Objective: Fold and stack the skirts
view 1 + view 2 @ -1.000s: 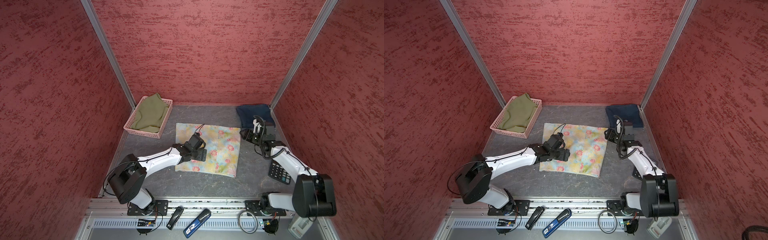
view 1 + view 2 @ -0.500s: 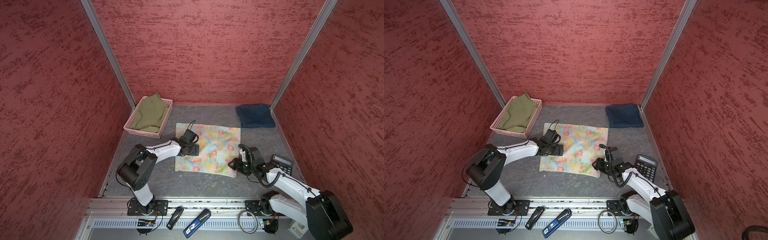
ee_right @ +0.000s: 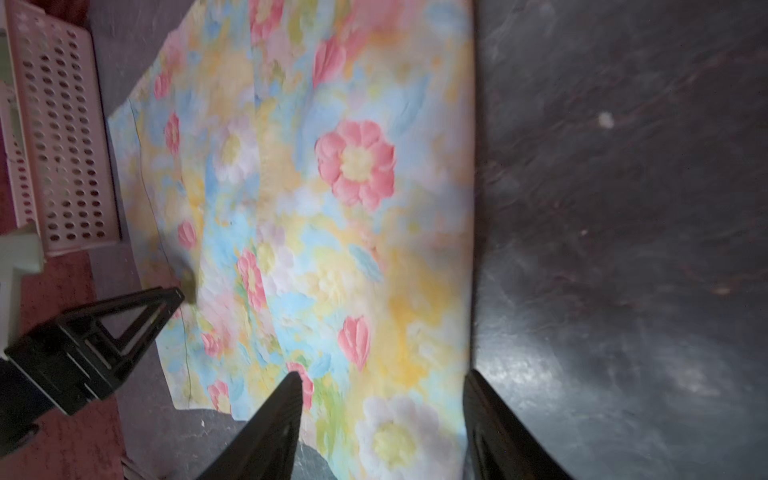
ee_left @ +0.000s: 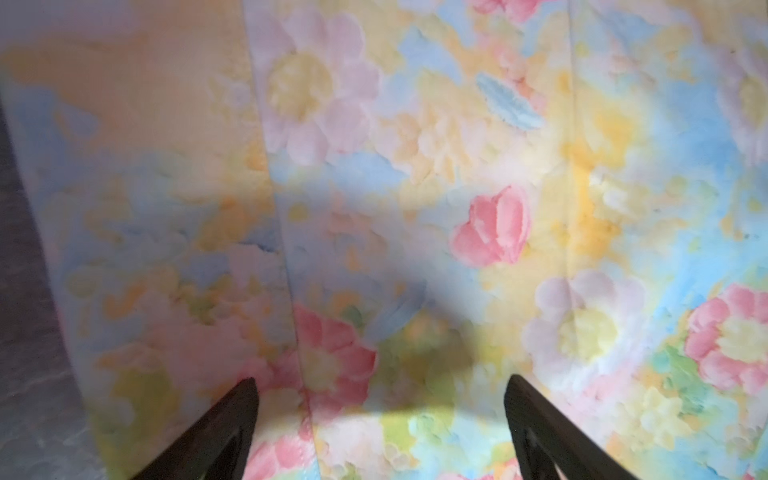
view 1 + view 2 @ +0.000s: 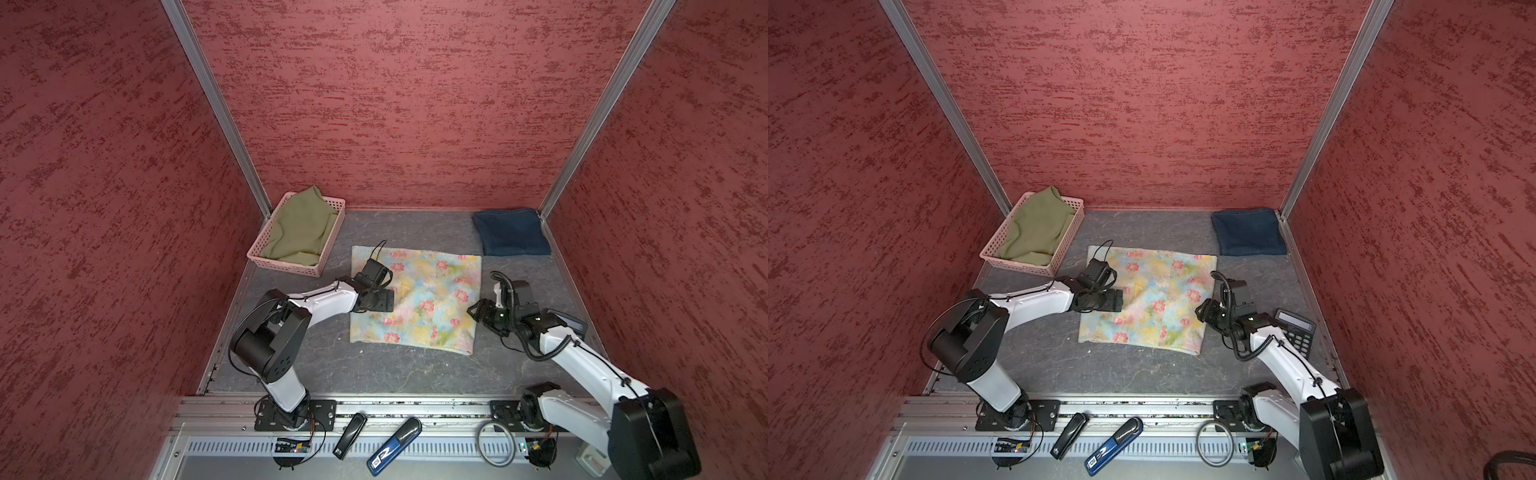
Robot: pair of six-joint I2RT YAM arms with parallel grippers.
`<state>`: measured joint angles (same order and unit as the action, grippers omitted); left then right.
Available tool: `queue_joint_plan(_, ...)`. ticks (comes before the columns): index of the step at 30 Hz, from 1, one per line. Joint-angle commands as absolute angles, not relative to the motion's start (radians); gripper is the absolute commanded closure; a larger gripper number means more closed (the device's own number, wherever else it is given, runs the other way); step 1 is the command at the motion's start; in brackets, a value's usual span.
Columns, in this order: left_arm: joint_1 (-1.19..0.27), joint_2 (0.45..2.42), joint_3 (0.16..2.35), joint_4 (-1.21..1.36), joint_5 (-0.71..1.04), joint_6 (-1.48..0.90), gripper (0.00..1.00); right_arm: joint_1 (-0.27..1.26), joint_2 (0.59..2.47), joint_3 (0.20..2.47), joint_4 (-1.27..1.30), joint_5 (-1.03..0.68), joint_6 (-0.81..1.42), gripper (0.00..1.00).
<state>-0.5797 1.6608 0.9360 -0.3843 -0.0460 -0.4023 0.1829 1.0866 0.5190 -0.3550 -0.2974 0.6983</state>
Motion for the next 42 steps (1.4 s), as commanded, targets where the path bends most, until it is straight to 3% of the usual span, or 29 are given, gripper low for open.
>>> queue_joint_plan(1, -0.572, 1.649, 0.925, -0.371, -0.037, -0.38, 0.07, 0.133, 1.164, 0.528, -0.273, -0.335, 0.677, 0.37)
queue_joint_plan(11, -0.571, 1.656, 0.901, -0.364, -0.043, -0.388, 0.07, 0.103, 1.394, 0.466, -0.002, -0.391, 0.681, 0.38)
queue_joint_plan(17, -0.566, 1.65, 0.894, -0.364, -0.048, -0.386, 0.09, 0.096, 1.536, 0.381, 0.256, -0.468, 0.719, 0.44)
queue_joint_plan(21, -0.556, 1.657, 0.891, -0.369, -0.048, -0.391, 0.11, 0.092, 1.582, 0.348, 0.369, -0.491, 0.724, 0.68)
queue_joint_plan(27, -0.551, 1.67, 0.898, -0.376, -0.067, -0.394, 0.13, 0.086, 1.47, 0.334, 0.339, -0.442, 0.707, 1.0)
queue_joint_plan(42, -0.556, 1.702, 0.881, -0.359, -0.058, -0.409, 0.15, 0.09, 1.332, 0.55, -0.062, -0.337, 0.578, 1.0)
